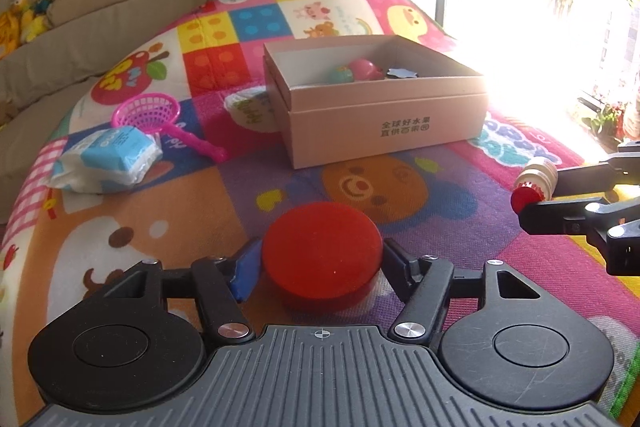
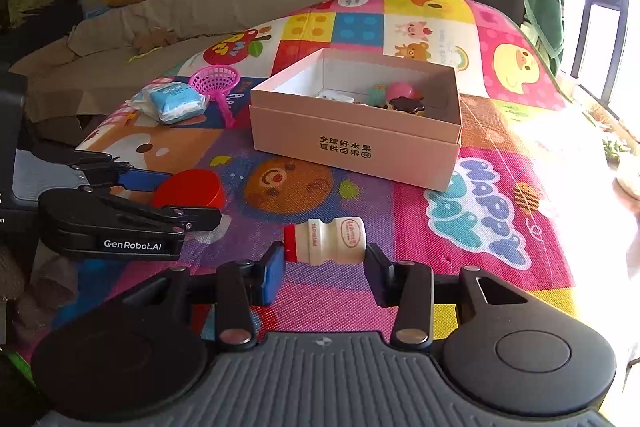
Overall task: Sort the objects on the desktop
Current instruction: 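Grasp the white yogurt bottle with the right tool while the left tool grasps the red lid, then lower the bottle and red lid into the pink box and open both tools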
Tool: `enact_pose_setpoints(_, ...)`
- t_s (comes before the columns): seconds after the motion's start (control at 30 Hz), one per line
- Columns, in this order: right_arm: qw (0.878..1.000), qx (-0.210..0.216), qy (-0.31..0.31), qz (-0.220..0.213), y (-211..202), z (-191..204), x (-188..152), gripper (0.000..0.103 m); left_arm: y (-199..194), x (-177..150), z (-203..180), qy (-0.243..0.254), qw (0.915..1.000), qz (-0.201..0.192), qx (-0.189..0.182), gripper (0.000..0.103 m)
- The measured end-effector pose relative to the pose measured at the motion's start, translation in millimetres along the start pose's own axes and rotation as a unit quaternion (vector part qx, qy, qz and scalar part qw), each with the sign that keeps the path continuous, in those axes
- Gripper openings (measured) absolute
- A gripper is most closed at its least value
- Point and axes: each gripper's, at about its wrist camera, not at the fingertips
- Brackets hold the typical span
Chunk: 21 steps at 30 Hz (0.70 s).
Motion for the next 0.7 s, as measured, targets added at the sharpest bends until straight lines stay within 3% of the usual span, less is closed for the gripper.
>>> enact_pose_setpoints(0.17,0.999,-0.016,0.005,-0.044,-16,-16,20,0.043,-13,45,-5,0.039,0.9964,-0.074,-0.011,0.069)
enact_pose_setpoints(0.37,0.991,-0.047,0.027,-0.124,-25,-44,82,0.043,-1,128,-2,0.066,0.9848,-0.160,-0.006,0.069)
enact_pose_setpoints(0.5,0.988,-0.044,0.045,-0.142,-5,-58,128,0.043,27,183,6,0.053,0.9867,-0.152,-0.021,0.073)
enact_pose_setpoints(0.53,0.988,-0.044,0.044,-0.141,5,-60,138,0.045,34,193,11,0.041,0.9885,-0.144,-0.021,0.083)
enact_pose_setpoints(0.57,0.989,-0.050,0.045,-0.134,13,-61,145,0.054,38,198,17,0.029,0.9895,-0.140,-0.016,0.089)
enact_pose_setpoints(0.7,0.991,-0.053,0.042,-0.113,28,-58,137,0.065,29,176,41,-0.003,0.9903,-0.139,0.001,0.097)
Point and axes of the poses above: each gripper's, at about its wrist camera, not at the fingertips, and y roughly the way its jaws point, z to its left, x to its top, and after that the axes turned 6 degrees about -x, right-handed
